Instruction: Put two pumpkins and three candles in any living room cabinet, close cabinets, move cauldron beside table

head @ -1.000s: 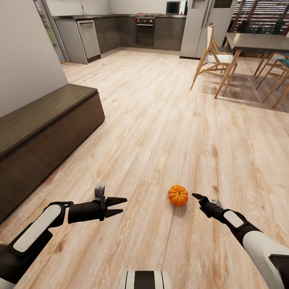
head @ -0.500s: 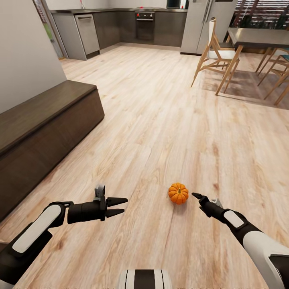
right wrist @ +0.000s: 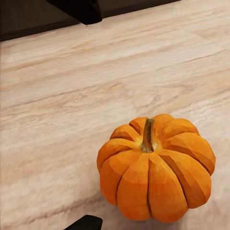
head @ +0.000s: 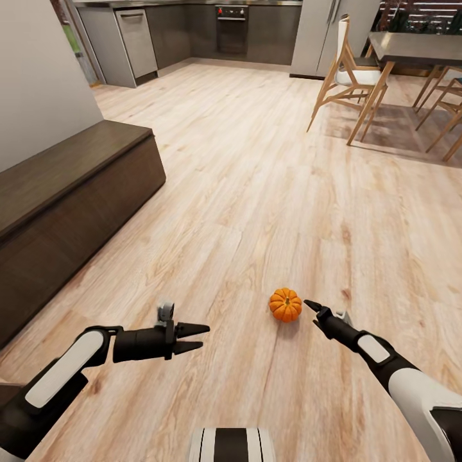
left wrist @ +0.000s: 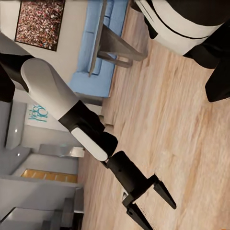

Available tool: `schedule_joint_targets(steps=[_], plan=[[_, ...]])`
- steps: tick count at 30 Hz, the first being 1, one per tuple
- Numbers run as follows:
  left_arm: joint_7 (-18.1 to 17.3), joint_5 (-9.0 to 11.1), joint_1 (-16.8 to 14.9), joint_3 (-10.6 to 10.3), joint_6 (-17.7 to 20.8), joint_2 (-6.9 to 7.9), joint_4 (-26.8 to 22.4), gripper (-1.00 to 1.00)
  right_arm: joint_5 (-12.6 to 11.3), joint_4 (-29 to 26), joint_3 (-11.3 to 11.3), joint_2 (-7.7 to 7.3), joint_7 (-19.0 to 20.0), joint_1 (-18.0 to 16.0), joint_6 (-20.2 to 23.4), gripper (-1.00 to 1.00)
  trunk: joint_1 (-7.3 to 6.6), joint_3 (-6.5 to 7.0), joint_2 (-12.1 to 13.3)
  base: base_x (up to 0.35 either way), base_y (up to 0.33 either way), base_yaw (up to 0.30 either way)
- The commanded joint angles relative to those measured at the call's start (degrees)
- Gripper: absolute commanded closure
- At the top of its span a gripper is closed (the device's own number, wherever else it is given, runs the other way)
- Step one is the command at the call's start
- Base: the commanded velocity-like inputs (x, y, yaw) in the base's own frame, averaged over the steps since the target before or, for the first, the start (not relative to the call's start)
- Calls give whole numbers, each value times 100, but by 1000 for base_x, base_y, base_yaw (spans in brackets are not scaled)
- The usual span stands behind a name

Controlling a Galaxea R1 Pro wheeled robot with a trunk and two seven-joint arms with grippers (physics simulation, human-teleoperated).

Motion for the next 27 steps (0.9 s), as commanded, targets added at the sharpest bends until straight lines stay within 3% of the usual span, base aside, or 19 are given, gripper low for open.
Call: schedule_joint_targets(steps=[1, 20, 27], plan=[[-59, -47, -5, -41, 0, 3, 15, -100, -38, -1, 4, 1, 37, -2, 42, -100, -1, -4, -1, 0, 0, 0], [-59, -50, -5, -101, -6, 2, 50, -100, -48, -6, -1, -1, 176, -2, 38, -100, -1, -4, -1, 27, 14, 0], [-59, -53, -5, -101, -6, 2, 42, -100, -48, -6, -1, -1, 178, -2, 36, -100, 17, -159, -11, 0, 0, 0]])
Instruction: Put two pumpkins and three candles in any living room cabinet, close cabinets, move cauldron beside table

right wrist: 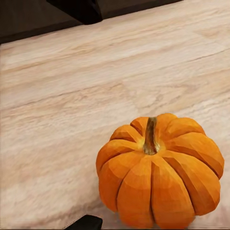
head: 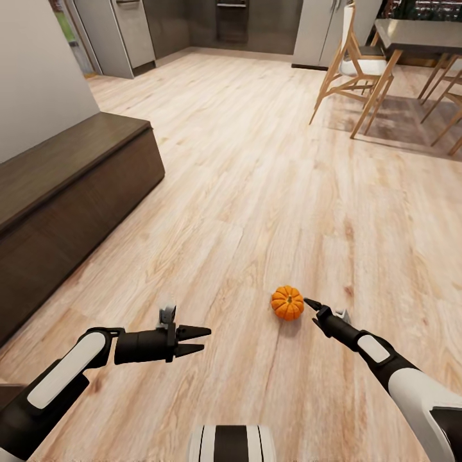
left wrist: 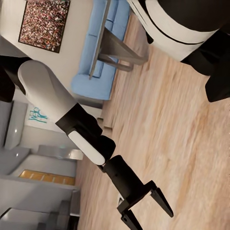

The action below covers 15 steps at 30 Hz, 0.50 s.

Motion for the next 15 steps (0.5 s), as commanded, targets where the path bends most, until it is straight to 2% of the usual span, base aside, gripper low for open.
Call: schedule_joint_targets(steps=[1, 12, 15], plan=[[-59, -45, -5, -8, 1, 4, 2, -100, -45, 0, 2, -2, 4, -2, 38, -100, 1, -26, -3, 0, 0, 0], [-69, -47, -5, -5, 1, 4, -24, -100, -13, 9, 10, -9, 91, -2, -10, -100, 30, -270, -18, 0, 0, 0], [-82, -47, -5, 45, 1, 4, -33, -100, 11, 64, 4, -15, 304, -2, -18, -100, 37, -337, -22, 0, 0, 0]])
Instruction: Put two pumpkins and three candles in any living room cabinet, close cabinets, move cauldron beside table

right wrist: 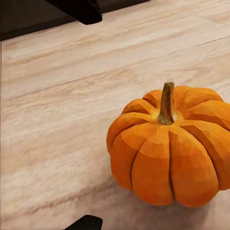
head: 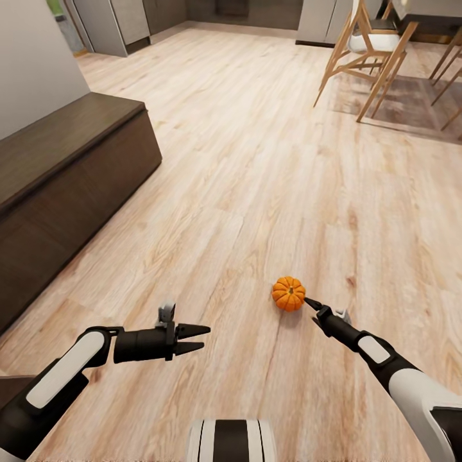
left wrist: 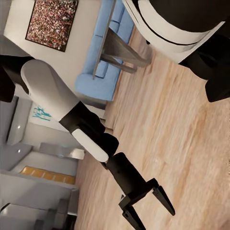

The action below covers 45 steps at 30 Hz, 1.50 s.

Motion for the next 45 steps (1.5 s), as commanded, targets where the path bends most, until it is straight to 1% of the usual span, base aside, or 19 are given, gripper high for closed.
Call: schedule_joint_targets(steps=[1, 4, 7, 15, 26, 39, 45], plan=[[-59, -46, -5, 0, 3, 4, 0, -100, -47, 8, 2, -7, 46, -2, 45, -100, 1, -26, -3, 0, 0, 0], [-73, -21, -20, 26, 8, 7, -85, -100, -50, 28, 8, -79, 220, -2, 44, -100, 9, -93, -7, 0, 0, 0], [-83, 6, -29, 47, 9, 22, -156, -100, -45, 33, 15, -119, 301, -2, 42, -100, 17, -159, -11, 0, 0, 0], [-85, -17, -31, -16, 10, 5, -180, -100, -42, 35, 10, -138, 322, -2, 35, -100, 37, -336, -22, 0, 0, 0], [-79, -24, -31, -34, 10, 4, -190, -100, -43, 35, 8, -139, 323, -2, 39, -100, 66, -580, -36, 0, 0, 0], [-73, -36, -31, -34, 10, 4, -186, -100, -51, 35, 9, -132, 323, -2, 44, -100, 66, -580, -36, 5, 0, 0], [-70, -38, -31, -34, 8, 4, -190, -100, -51, 35, 9, -130, 317, -2, 39, -100, 66, -580, -36, 170, 0, 0]])
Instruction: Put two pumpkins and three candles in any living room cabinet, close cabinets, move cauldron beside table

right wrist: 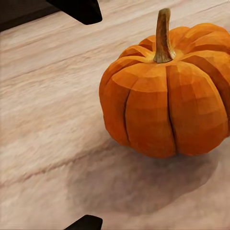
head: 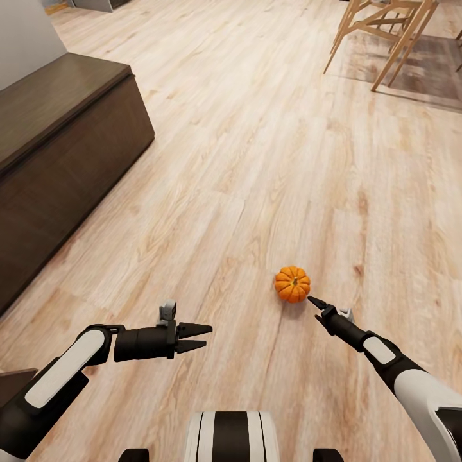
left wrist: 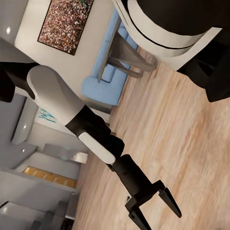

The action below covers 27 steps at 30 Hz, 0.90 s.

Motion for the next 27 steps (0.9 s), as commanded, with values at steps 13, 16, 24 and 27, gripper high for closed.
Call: schedule_joint_targets(steps=[13, 16, 24, 27], plan=[[-58, -49, -4, -8, -3, 4, 9, -100, -48, 0, 4, -2, 1, -2, 44, -100, 0, -3, -1, 150, -41, 0], [-57, -49, -4, -8, -2, 4, 12, -100, -48, -1, 4, -2, 1, -2, 44, -100, 0, -3, -1, 32, -30, 0], [-43, -49, -4, -8, -6, -2, 31, -100, -48, -4, 7, -2, 1, -2, 44, -100, 0, -3, -1, 41, 14, 0], [-38, -49, -4, -8, -7, -3, 32, -100, -48, -3, 8, -2, 1, -2, 44, -100, 0, -3, -1, 56, 36, 0]])
